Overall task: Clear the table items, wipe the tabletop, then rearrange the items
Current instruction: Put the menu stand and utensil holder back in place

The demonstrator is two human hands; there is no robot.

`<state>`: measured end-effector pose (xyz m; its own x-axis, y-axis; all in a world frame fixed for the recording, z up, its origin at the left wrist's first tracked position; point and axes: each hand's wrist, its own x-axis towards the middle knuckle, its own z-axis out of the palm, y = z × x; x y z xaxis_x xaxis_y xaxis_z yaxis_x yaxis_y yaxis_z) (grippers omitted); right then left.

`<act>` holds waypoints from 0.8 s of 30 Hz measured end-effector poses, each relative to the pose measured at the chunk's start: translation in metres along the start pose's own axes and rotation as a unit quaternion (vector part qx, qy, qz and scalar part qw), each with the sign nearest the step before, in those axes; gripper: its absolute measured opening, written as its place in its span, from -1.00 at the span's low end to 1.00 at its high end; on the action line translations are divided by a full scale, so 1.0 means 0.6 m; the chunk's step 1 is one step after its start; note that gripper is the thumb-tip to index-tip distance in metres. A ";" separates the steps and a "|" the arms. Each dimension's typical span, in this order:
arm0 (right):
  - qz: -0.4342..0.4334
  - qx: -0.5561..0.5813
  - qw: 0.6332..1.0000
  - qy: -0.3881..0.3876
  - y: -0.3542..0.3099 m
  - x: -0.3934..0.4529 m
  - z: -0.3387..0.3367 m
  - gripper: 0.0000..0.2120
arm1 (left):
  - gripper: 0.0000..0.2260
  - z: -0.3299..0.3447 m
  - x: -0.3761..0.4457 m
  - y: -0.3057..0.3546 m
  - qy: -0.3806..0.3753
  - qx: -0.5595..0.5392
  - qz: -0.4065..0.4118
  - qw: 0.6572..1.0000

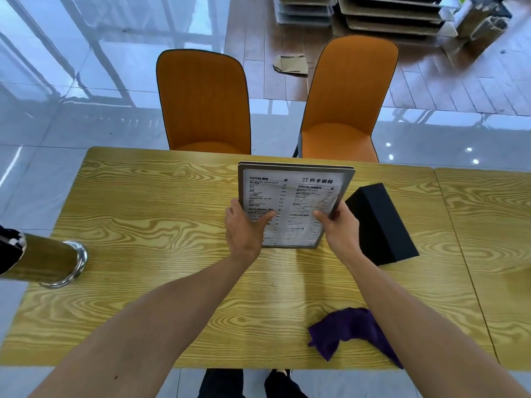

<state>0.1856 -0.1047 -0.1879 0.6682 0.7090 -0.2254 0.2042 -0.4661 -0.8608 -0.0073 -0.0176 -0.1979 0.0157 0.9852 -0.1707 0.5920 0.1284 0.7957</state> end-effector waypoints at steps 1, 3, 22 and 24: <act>0.000 -0.002 1.000 -0.001 0.001 0.000 0.000 -0.70 | -0.34 0.001 0.000 -0.001 -0.002 0.001 0.003 1.000; 0.000 -0.005 1.000 -0.001 -0.001 -0.004 0.000 -0.72 | -0.35 0.000 0.000 -0.002 -0.007 0.005 0.009 1.000; -0.039 -0.180 0.963 -0.198 -0.064 -0.135 0.155 -0.78 | -0.54 -0.173 0.047 -0.077 -0.054 0.072 -0.002 0.996; -0.090 -0.184 0.942 -0.265 -0.103 -0.135 0.203 -0.73 | -0.55 -0.224 0.058 -0.092 -0.038 0.068 0.013 0.997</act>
<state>0.0316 -0.0690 -0.1721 0.1678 0.9133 -0.3711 0.5790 -0.3960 -0.7127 -0.1479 0.0246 -0.1698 0.0905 0.9757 -0.1995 0.6944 0.0818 0.7149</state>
